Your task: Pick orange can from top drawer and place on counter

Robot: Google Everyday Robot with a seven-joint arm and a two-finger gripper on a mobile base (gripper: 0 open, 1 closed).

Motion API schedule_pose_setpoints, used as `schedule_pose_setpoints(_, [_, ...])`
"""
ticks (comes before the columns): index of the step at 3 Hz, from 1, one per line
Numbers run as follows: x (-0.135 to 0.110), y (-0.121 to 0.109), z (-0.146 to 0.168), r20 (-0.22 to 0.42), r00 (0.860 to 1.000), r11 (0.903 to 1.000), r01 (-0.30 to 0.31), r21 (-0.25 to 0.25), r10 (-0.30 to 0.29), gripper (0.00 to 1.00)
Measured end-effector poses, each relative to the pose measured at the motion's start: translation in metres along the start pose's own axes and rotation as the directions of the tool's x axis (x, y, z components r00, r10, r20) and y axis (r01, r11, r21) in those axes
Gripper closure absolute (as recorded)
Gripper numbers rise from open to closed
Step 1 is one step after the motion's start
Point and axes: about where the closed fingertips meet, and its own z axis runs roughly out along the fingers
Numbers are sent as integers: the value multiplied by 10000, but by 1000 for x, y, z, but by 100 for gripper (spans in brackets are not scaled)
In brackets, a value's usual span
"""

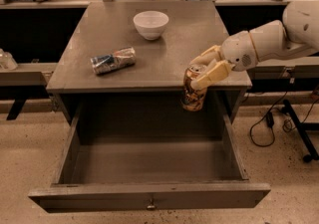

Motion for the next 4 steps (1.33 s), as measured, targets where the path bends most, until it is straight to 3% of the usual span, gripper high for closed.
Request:
schedule_pose_setpoints(1, [-40,24,5,-414,9942,9944,971,-419,-988,100])
schedule_pose_setpoints(2, [-82,22,5,-1020,9800,9853,1692,-242,-1708,100])
schedule_pose_setpoints(3, [-104,-8,8,-1587,9682,9782,2028,452,-1934,100])
schedule_pose_setpoints(4, [-104,-49,3,-1552,9675,9696,2179,1116,-1996,100])
